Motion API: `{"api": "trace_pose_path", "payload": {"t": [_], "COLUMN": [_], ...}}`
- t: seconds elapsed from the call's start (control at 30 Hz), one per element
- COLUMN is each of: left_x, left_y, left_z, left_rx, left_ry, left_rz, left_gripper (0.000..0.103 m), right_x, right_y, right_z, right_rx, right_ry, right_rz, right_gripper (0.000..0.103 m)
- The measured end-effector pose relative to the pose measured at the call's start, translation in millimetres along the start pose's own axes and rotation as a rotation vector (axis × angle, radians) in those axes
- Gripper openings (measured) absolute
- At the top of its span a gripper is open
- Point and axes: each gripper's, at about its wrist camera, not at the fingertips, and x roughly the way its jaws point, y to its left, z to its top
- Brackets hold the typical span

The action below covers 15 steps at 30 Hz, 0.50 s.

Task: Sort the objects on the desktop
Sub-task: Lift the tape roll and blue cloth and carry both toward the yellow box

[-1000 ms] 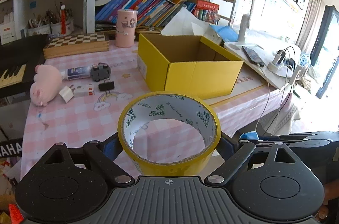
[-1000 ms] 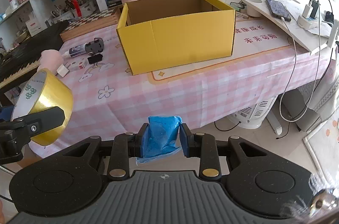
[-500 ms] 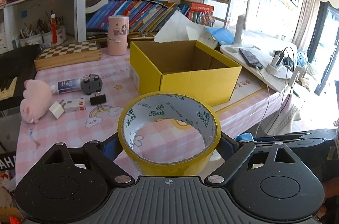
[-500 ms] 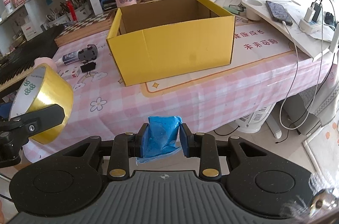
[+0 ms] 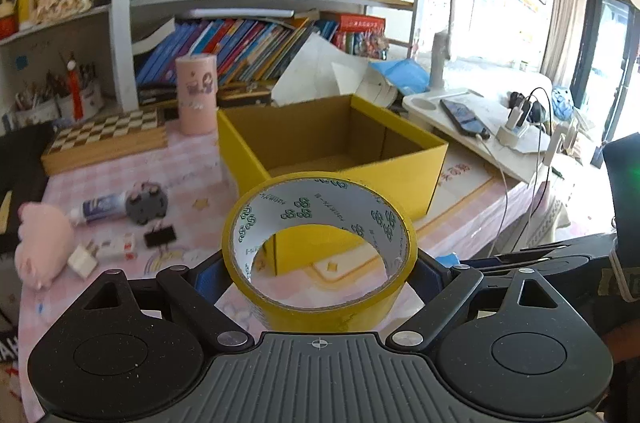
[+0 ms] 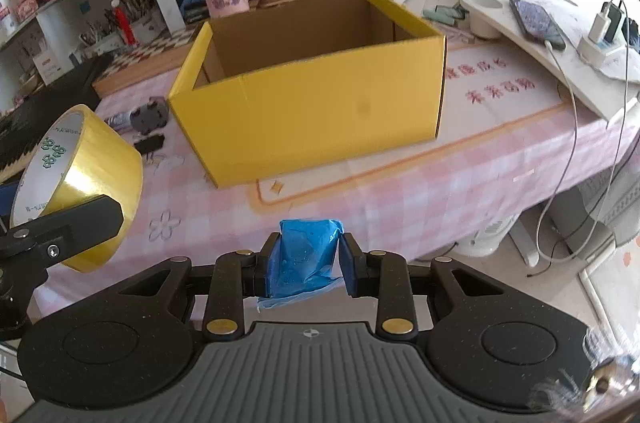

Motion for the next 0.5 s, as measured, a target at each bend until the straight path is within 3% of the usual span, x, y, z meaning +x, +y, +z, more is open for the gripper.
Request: {"api": "trace_pose_path", "payload": {"t": [0.5], "left_x": [40], "left_y": [-23], "left_z": [60], "left_rx": [0.021], "left_ry": [-0.117], "left_rz": [0.022], "left_gripper": [0.091], "right_x": [4], "right_y": [-43], "right_z": [77], "right_rx": [-0.053], "right_ry": [-0.177], "right_rz": [-0.011], "right_gripper": [0.028]}}
